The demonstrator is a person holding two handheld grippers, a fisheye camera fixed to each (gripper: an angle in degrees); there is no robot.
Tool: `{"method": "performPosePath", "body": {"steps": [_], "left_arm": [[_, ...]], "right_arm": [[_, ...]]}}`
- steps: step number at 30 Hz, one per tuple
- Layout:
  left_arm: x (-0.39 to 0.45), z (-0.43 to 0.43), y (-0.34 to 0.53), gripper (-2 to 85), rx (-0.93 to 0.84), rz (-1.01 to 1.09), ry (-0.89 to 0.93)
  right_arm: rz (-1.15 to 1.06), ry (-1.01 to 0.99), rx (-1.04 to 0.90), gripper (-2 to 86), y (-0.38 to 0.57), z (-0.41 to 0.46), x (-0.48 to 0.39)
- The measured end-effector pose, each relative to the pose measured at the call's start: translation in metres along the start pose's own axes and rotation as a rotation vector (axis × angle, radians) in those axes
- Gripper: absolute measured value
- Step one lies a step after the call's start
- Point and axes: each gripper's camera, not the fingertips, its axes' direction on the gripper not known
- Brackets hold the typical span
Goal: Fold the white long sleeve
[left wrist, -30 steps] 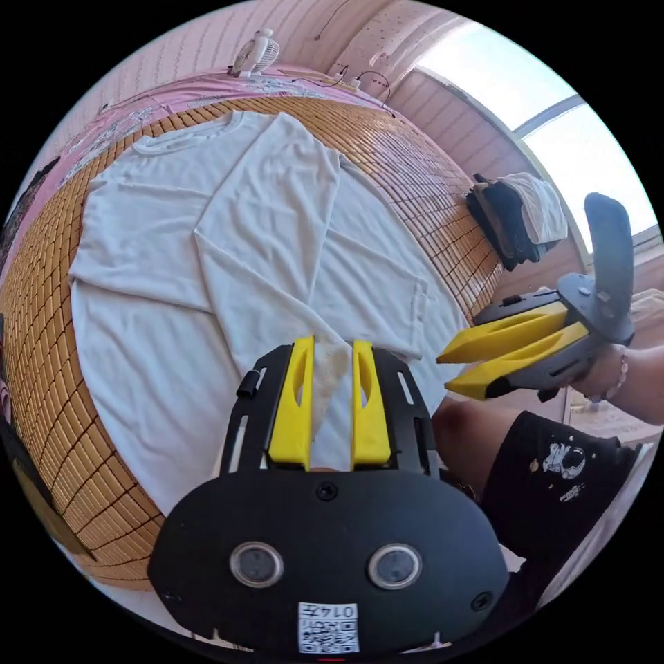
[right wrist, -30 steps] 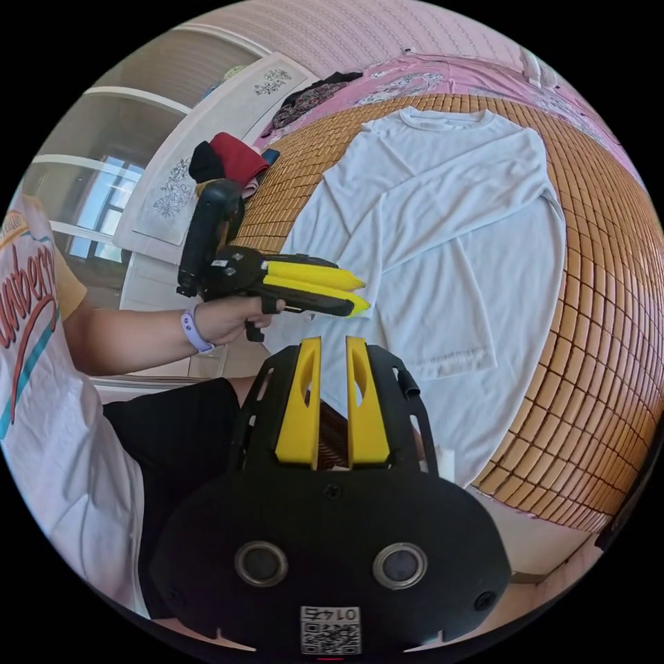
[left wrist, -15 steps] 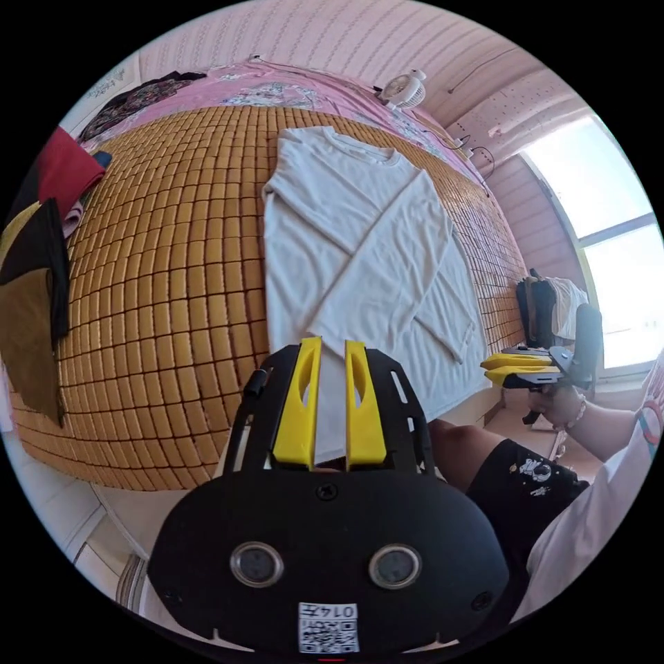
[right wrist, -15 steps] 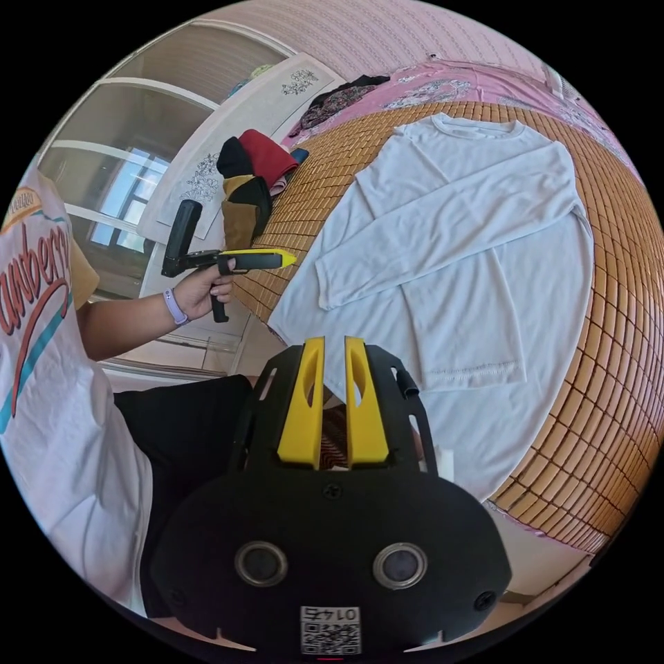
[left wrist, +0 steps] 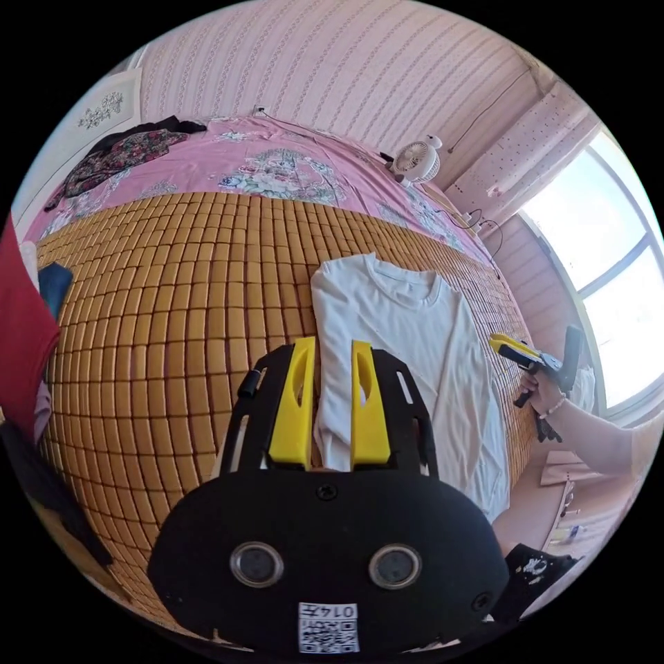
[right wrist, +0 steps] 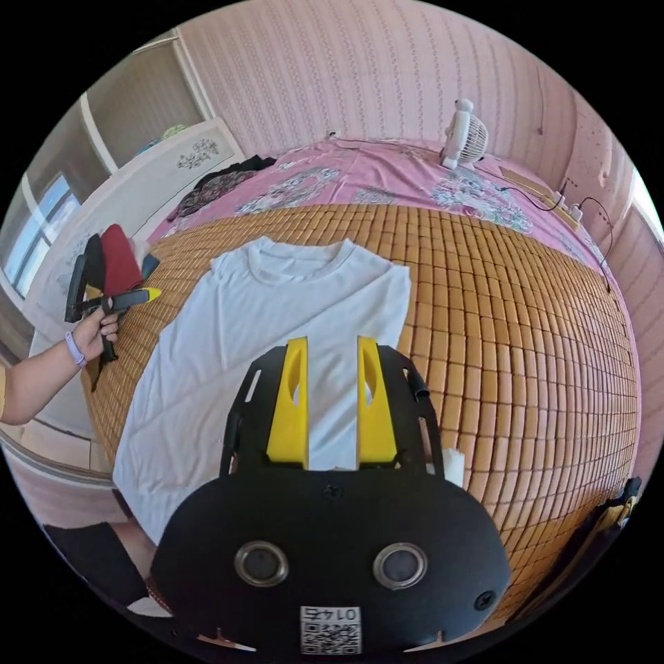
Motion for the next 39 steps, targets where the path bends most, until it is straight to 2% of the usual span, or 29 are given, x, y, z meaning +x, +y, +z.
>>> {"method": "performPosePath", "body": {"steps": [6, 10, 14, 18, 24, 26, 29, 32, 35, 37, 39], "left_arm": [[-0.009, 0.049, -0.061, 9.5, -0.090, -0.035, -0.032], [-0.005, 0.070, -0.078, 8.8, -0.106, -0.029, -0.051], [-0.012, 0.085, -0.093, 1.3, -0.176, -0.087, -0.034], [-0.009, 0.071, -0.105, -0.5, -0.098, -0.055, 0.011], [0.017, 0.008, -0.103, -0.8, 0.083, 0.122, 0.075], [0.030, -0.024, -0.078, -0.8, 0.126, 0.224, 0.120], [0.045, -0.058, -0.016, -0.8, 0.138, 0.369, 0.069], [0.053, -0.070, 0.065, -0.6, 0.036, 0.412, 0.074], [0.049, -0.064, 0.144, -0.6, -0.088, 0.280, 0.079], [0.038, -0.052, 0.183, -0.8, -0.195, 0.158, 0.078], [0.029, -0.042, 0.211, -0.9, -0.279, 0.046, 0.092]], "right_arm": [[0.124, 0.152, -0.060, 10.0, -0.079, 0.048, 0.044], [0.150, 0.070, -0.141, 4.1, -0.096, 0.063, 0.057], [0.128, 0.035, -0.144, 1.8, -0.107, 0.057, 0.063], [0.075, 0.013, -0.064, 1.1, -0.125, 0.029, 0.072], [-0.003, -0.146, 0.132, 1.1, -0.126, -0.049, 0.078], [-0.060, -0.191, 0.162, 1.2, -0.109, -0.077, 0.072], [-0.101, -0.298, 0.149, 1.5, -0.058, -0.119, 0.062], [-0.090, -0.365, 0.025, 2.5, 0.012, -0.141, 0.046], [-0.024, -0.290, -0.150, 4.2, 0.085, -0.134, 0.030], [0.065, -0.301, -0.341, 5.3, 0.131, -0.112, 0.026], [0.076, -0.285, -0.407, 6.1, 0.147, -0.102, 0.018]]}}
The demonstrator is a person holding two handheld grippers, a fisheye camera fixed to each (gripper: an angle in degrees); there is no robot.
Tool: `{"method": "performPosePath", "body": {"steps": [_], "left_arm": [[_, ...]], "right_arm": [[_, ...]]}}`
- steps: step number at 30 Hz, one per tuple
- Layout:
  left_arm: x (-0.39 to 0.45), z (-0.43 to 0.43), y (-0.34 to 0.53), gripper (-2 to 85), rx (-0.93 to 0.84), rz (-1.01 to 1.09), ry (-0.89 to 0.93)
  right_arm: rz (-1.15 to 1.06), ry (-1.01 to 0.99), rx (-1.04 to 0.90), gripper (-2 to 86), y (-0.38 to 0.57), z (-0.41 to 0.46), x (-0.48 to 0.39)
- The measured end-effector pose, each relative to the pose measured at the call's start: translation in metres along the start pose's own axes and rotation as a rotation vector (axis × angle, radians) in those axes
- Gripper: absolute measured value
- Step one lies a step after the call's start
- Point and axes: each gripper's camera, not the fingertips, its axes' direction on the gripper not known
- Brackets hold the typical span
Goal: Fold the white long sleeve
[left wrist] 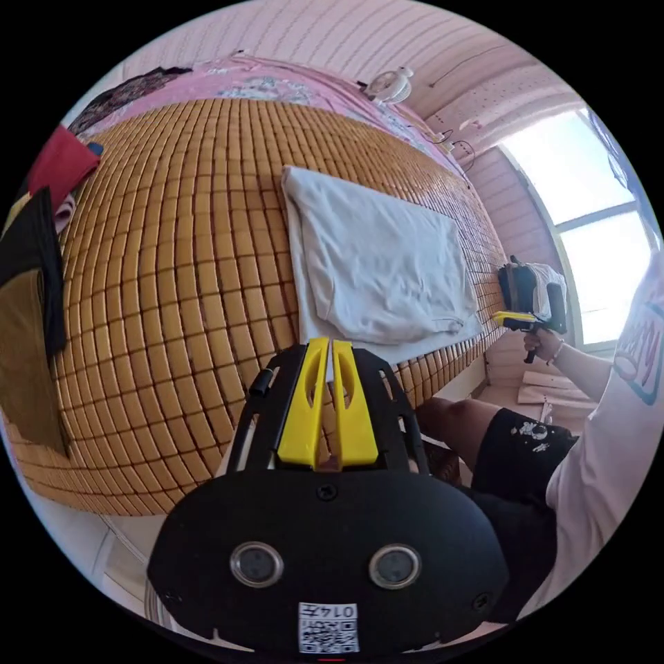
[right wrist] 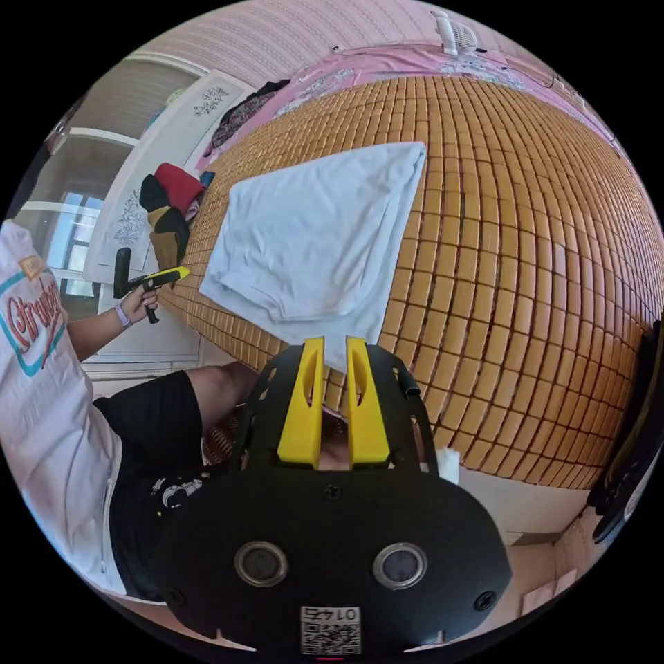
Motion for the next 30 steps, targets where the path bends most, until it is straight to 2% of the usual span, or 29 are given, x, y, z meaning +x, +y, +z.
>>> {"method": "performPosePath", "body": {"steps": [2, 6, 9, 13, 18, 20, 22, 24, 25, 30], "left_arm": [[-0.002, 0.010, 0.014, -1.0, -0.024, -0.077, -0.006], [0.015, 0.018, 0.003, -1.0, 0.007, -0.051, 0.009], [0.046, 0.033, -0.017, -1.0, 0.031, 0.039, 0.054], [0.111, 0.074, -0.037, -1.0, 0.038, 0.228, 0.098], [0.154, 0.138, -0.037, -1.0, -0.049, 0.303, 0.023], [0.161, 0.166, -0.030, -1.0, -0.113, 0.314, -0.061], [0.161, 0.172, -0.020, -1.0, -0.056, 0.321, -0.047], [0.162, 0.175, -0.013, -1.0, -0.027, 0.340, -0.052], [0.163, 0.177, -0.010, -1.0, -0.020, 0.357, -0.060], [0.163, 0.186, -0.001, -0.9, -0.004, 0.381, -0.051]], "right_arm": [[-0.012, 0.040, -0.016, 6.8, -0.001, 0.007, -0.009], [-0.106, 0.089, 0.025, 7.2, -0.026, 0.009, -0.041], [-0.211, 0.063, 0.051, 5.6, -0.046, 0.015, -0.068], [-0.418, 0.177, 0.055, 1.2, -0.101, 0.028, -0.104], [-0.508, 0.266, 0.051, 0.0, -0.200, 0.048, -0.118], [-0.528, 0.313, 0.045, -0.2, -0.233, 0.061, -0.121], [-0.573, 0.407, -0.146, -0.3, -0.267, 0.102, -0.117], [-0.646, 0.401, -0.190, -0.3, -0.278, 0.106, -0.119], [-0.664, 0.398, -0.275, -0.3, -0.288, 0.106, -0.121], [-0.666, 0.454, -0.277, -0.3, -0.311, 0.107, -0.114]]}}
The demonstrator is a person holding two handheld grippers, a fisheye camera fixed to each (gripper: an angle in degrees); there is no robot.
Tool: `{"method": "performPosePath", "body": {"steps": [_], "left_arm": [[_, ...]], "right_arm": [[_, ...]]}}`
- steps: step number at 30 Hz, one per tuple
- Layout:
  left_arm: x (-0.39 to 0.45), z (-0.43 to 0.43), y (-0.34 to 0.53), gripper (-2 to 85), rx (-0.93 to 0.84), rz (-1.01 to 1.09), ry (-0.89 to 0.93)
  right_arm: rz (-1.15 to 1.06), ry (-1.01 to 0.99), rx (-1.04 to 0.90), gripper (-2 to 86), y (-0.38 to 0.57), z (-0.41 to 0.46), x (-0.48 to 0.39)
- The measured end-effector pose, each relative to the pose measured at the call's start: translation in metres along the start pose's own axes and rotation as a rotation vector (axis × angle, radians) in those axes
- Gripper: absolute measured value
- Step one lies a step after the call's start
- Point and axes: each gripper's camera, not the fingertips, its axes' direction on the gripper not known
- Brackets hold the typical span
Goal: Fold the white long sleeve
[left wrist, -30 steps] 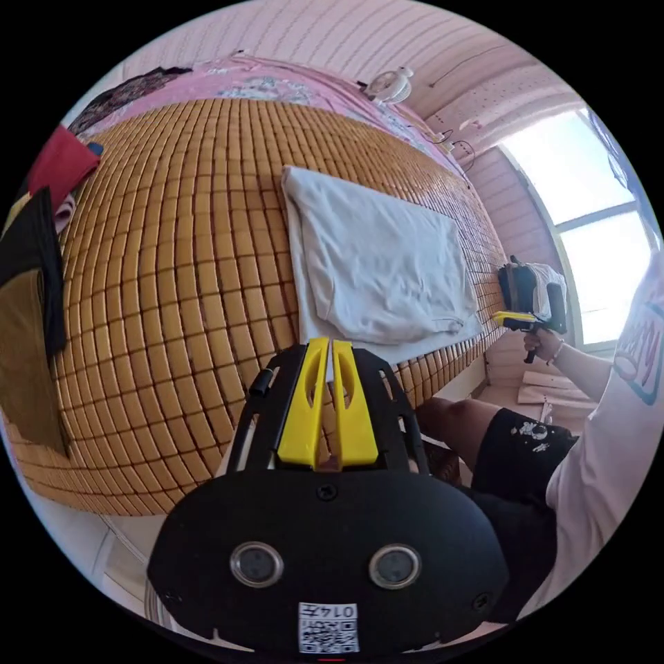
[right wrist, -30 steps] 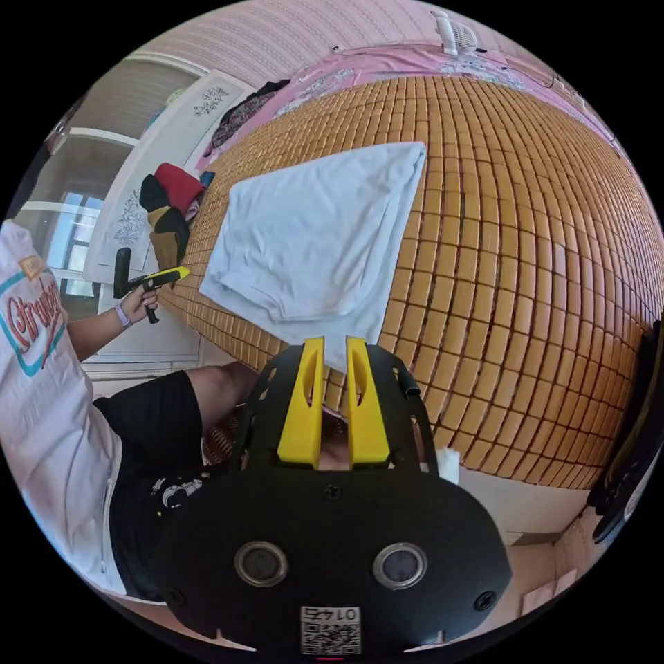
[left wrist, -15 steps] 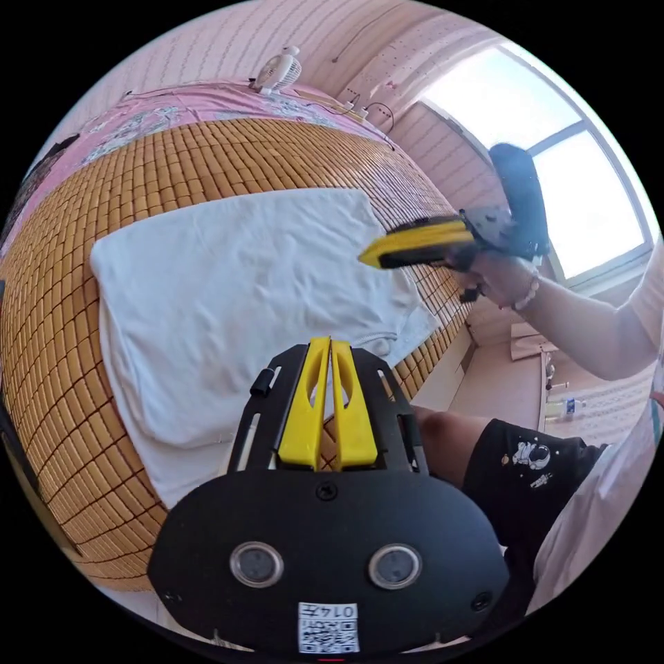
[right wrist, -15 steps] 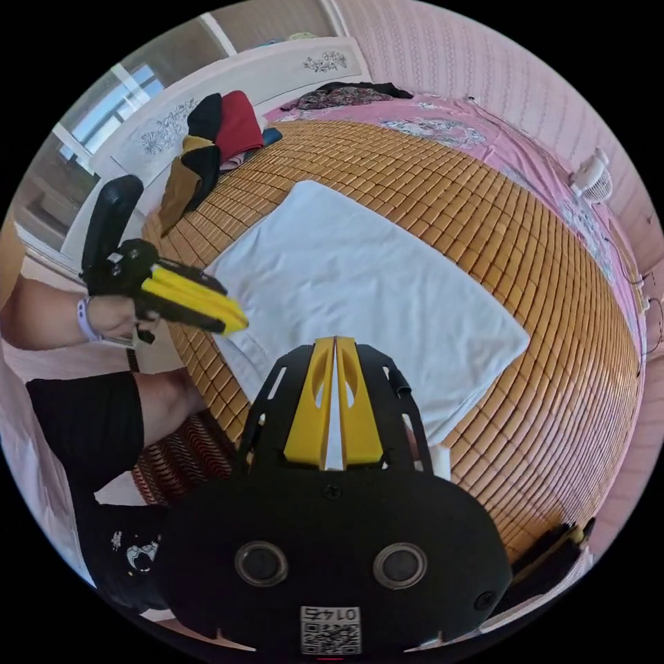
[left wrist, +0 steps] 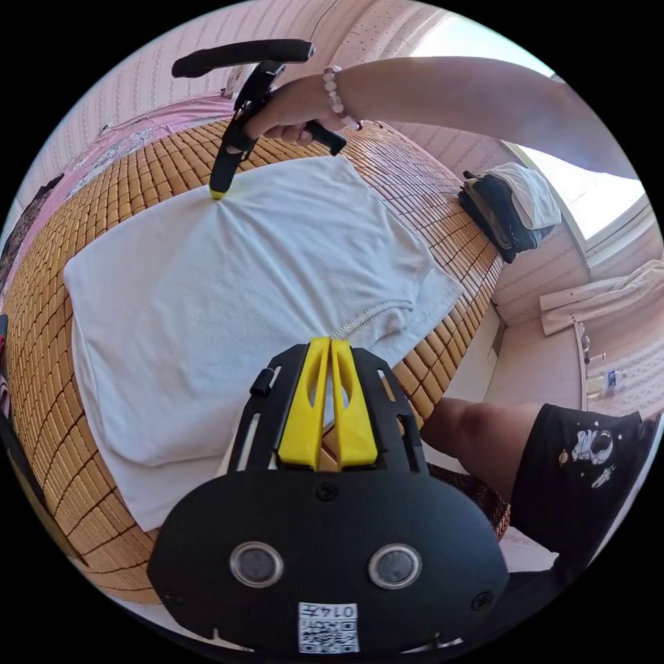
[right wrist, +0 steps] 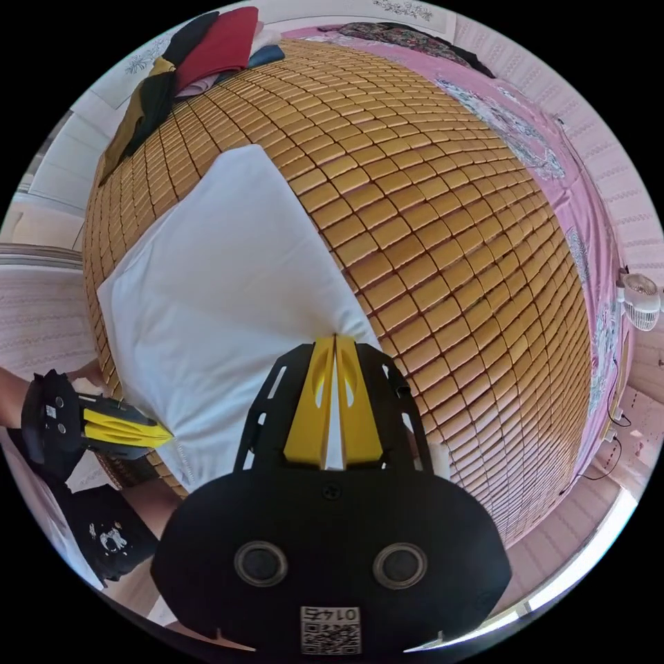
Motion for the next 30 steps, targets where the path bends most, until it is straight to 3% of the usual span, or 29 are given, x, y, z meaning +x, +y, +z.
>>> {"method": "performPosePath", "body": {"steps": [5, 9, 13, 17, 19, 23, 30], "left_arm": [[0.003, 0.006, 0.010, -0.1, 0.012, 0.030, 0.026], [0.014, 0.001, 0.014, 4.1, 0.041, 0.118, 0.169], [0.036, -0.007, 0.011, 14.3, 0.147, 0.246, 0.229], [0.055, 0.013, -0.009, 18.1, 0.139, 0.308, 0.217], [0.063, 0.026, -0.019, 18.3, 0.118, 0.315, 0.232], [0.085, 0.055, -0.037, 19.6, 0.068, 0.360, 0.241], [0.112, 0.081, -0.057, 17.2, 0.044, 0.427, 0.093]], "right_arm": [[0.137, -0.147, 0.125, 0.0, 0.030, -0.014, 0.025], [0.332, -0.225, 0.304, 1.8, 0.129, -0.034, 0.025], [0.569, -0.191, 0.236, 7.4, 0.245, -0.020, -0.008], [0.832, -0.227, 0.134, 8.9, 0.322, -0.002, -0.028], [0.959, -0.392, 0.155, 7.2, 0.356, 0.016, -0.031], [1.035, -0.580, 0.230, 2.1, 0.385, 0.033, -0.028], [1.009, -0.877, 0.581, 1.5, 0.425, 0.015, -0.016]]}}
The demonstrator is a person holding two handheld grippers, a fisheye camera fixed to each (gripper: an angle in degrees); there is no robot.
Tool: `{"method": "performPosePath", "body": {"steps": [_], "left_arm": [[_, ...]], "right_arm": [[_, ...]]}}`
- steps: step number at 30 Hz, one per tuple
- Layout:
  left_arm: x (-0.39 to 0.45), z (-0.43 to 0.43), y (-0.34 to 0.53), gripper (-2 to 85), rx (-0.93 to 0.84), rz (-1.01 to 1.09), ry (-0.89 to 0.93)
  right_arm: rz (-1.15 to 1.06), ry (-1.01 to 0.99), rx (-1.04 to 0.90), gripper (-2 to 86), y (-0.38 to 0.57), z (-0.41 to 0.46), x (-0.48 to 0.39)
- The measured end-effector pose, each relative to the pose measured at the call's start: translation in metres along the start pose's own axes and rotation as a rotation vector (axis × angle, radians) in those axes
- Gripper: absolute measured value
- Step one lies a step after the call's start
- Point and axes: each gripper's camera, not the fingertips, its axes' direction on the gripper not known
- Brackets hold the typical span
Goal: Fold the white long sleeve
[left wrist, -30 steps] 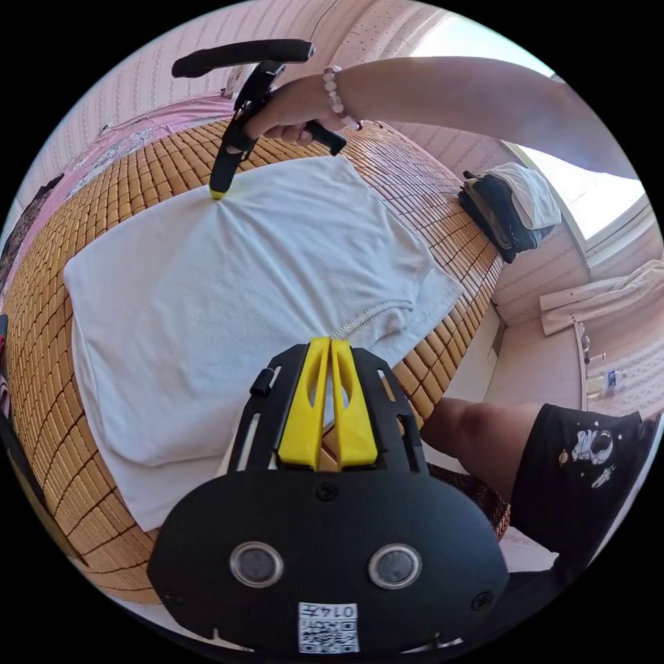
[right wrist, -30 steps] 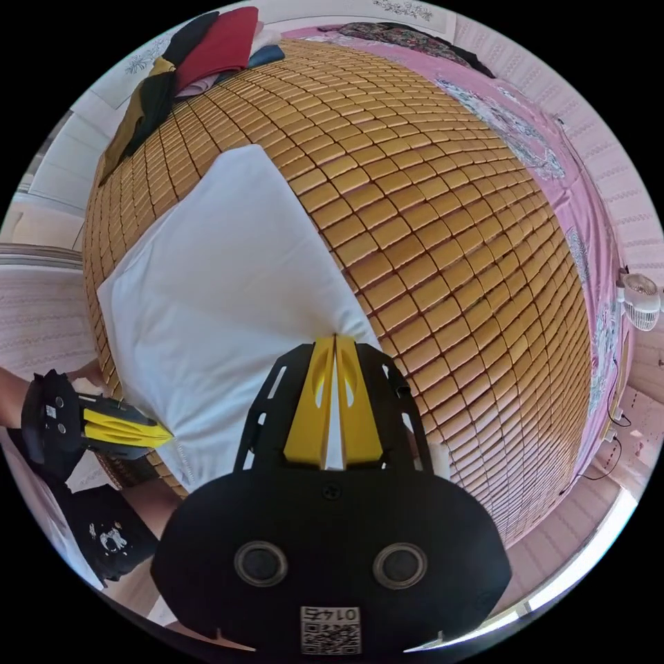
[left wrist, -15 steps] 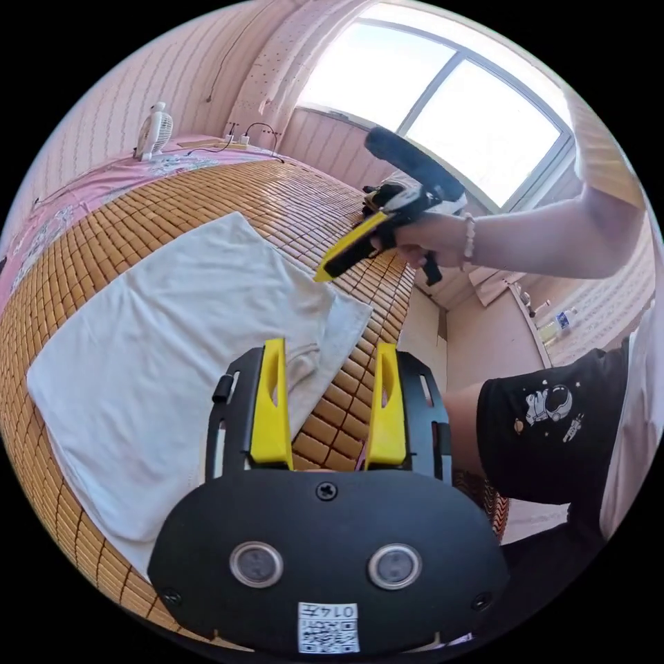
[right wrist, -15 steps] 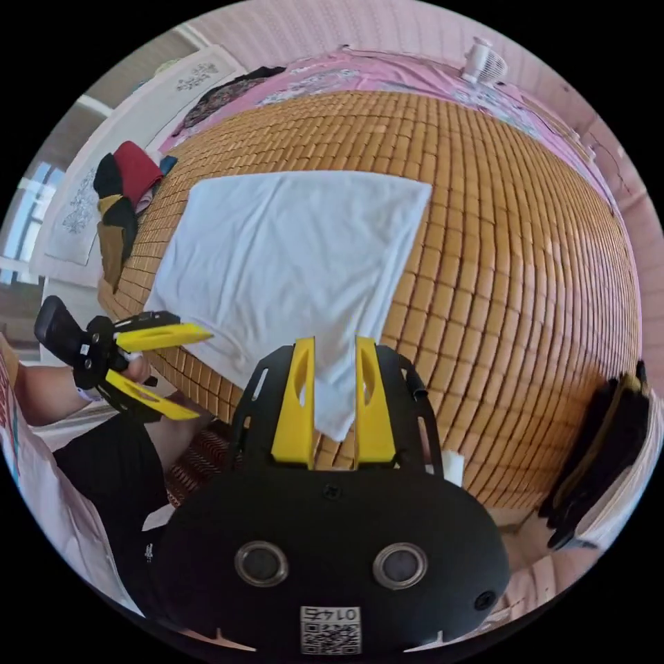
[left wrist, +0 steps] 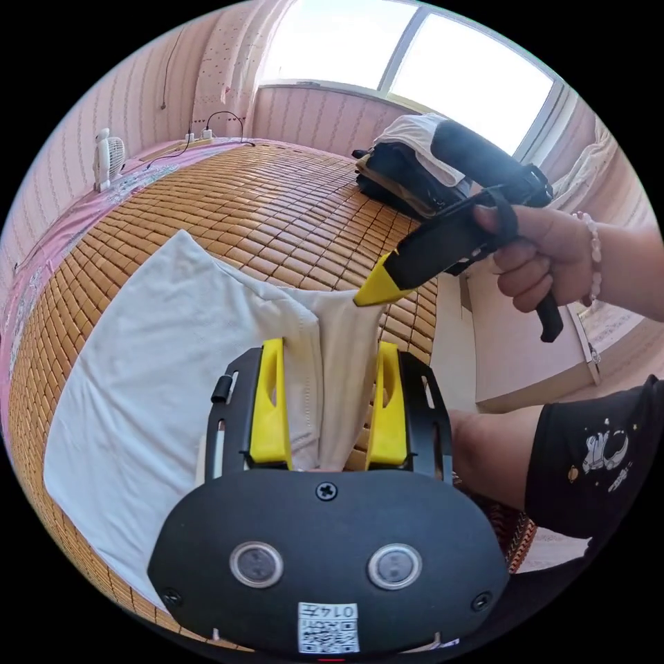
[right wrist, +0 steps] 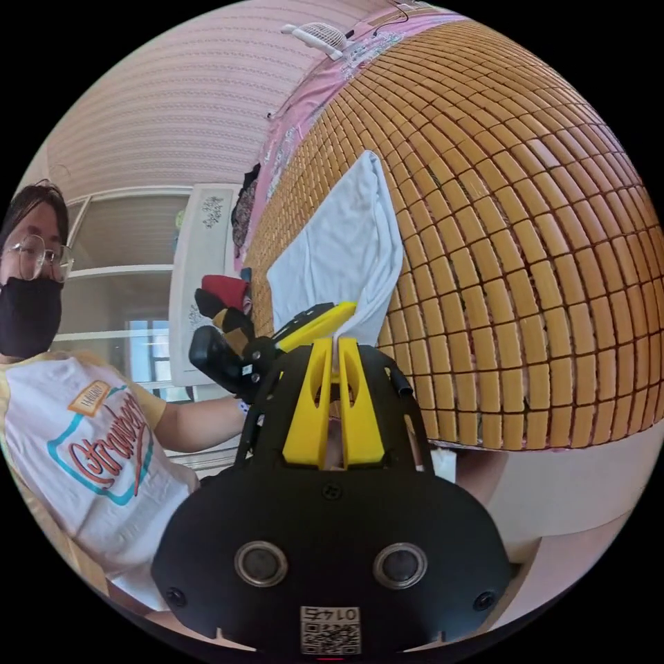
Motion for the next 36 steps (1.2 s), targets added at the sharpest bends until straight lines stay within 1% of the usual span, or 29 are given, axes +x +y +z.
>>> {"method": "performPosePath", "body": {"steps": [2, 3, 4, 5, 7, 8, 10, 14, 16, 17, 18, 19, 21, 23, 24, 26, 28, 31, 33, 36], "left_arm": [[-0.004, 0.008, -0.006, 13.2, -0.020, -0.037, 0.023], [-0.006, 0.011, -0.007, 11.8, -0.037, -0.062, 0.029], [-0.011, 0.016, -0.007, 5.7, -0.066, -0.119, 0.033], [-0.013, 0.018, -0.006, 2.0, -0.061, -0.144, 0.020], [-0.013, 0.020, -0.005, 0.6, -0.094, -0.137, 0.025], [-0.010, 0.018, -0.004, 0.1, -0.086, -0.121, 0.024], [-0.002, 0.014, -0.002, -0.3, -0.076, -0.078, 0.005], [0.017, 0.005, 0.004, -0.6, -0.073, 0.006, -0.016], [0.022, 0.001, 0.007, -0.6, -0.069, 0.016, -0.005], [0.025, -0.002, 0.009, -0.6, -0.063, 0.021, 0.000], [0.026, -0.004, 0.010, -0.7, -0.059, 0.024, 0.003], [0.029, -0.007, 0.011, -0.7, -0.048, 0.031, 0.006], [0.032, -0.014, 0.012, -0.7, -0.019, 0.036, 0.003], [0.035, -0.021, 0.006, -0.7, 0.018, 0.015, 0.023], [0.035, -0.023, 0.004, -0.7, 0.030, 0.007, 0.034], [0.039, -0.035, -0.005, -0.7, 0.123, -0.021, 0.082], [0.045, -0.046, -0.011, -0.7, 0.202, -0.033, 0.112], [0.048, -0.064, -0.015, -0.6, 0.315, -0.051, 0.191], [0.043, -0.075, -0.011, -0.5, 0.354, -0.090, 0.213], [0.026, -0.095, 0.007, 0.0, 0.370, -0.192, 0.162]], "right_arm": [[-0.006, -0.048, 0.014, 1.9, 0.003, -0.001, 0.003], [-0.043, -0.018, -0.001, 2.6, 0.004, 0.002, 0.002], [-0.091, 0.060, -0.012, 3.5, 0.004, 0.002, 0.002], [-0.110, 0.096, 0.005, 4.2, 0.004, 0.001, 0.002], [-0.114, 0.152, 0.131, 8.0, 0.000, -0.010, 0.016], [-0.102, 0.152, 0.149, 9.0, -0.004, -0.012, 0.021], [-0.076, 0.176, 0.212, 12.1, -0.022, -0.010, 0.036], [-0.097, 0.162, 0.287, 12.9, -0.054, 0.005, 0.043], [-0.073, 0.126, 0.326, 9.9, -0.072, 0.011, 0.049], [-0.064, 0.132, 0.331, 8.1, -0.075, 0.013, 0.051], [-0.033, 0.158, 0.331, 4.5, -0.079, 0.014, 0.055], [-0.041, 0.177, 0.316, 3.2, -0.080, 0.015, 0.056], [-0.066, 0.160, 0.303, 2.0, -0.074, 0.008, 0.056], [-0.092, 0.134, 0.335, 1.4, -0.059, -0.010, 0.053], [-0.104, 0.149, 0.352, 1.2, -0.047, -0.026, 0.048], [-0.133, 0.196, 0.373, 1.0, -0.028, -0.053, 0.036], [-0.169, 0.300, 0.413, 0.9, -0.003, -0.090, 0.012], [-0.208, 0.380, 0.449, 1.0, 0.012, -0.119, -0.023], [-0.246, 0.376, 0.432, 1.1, 0.009, -0.118, -0.046], [-0.326, 0.351, 0.330, 1.8, -0.012, -0.080, -0.083]]}}
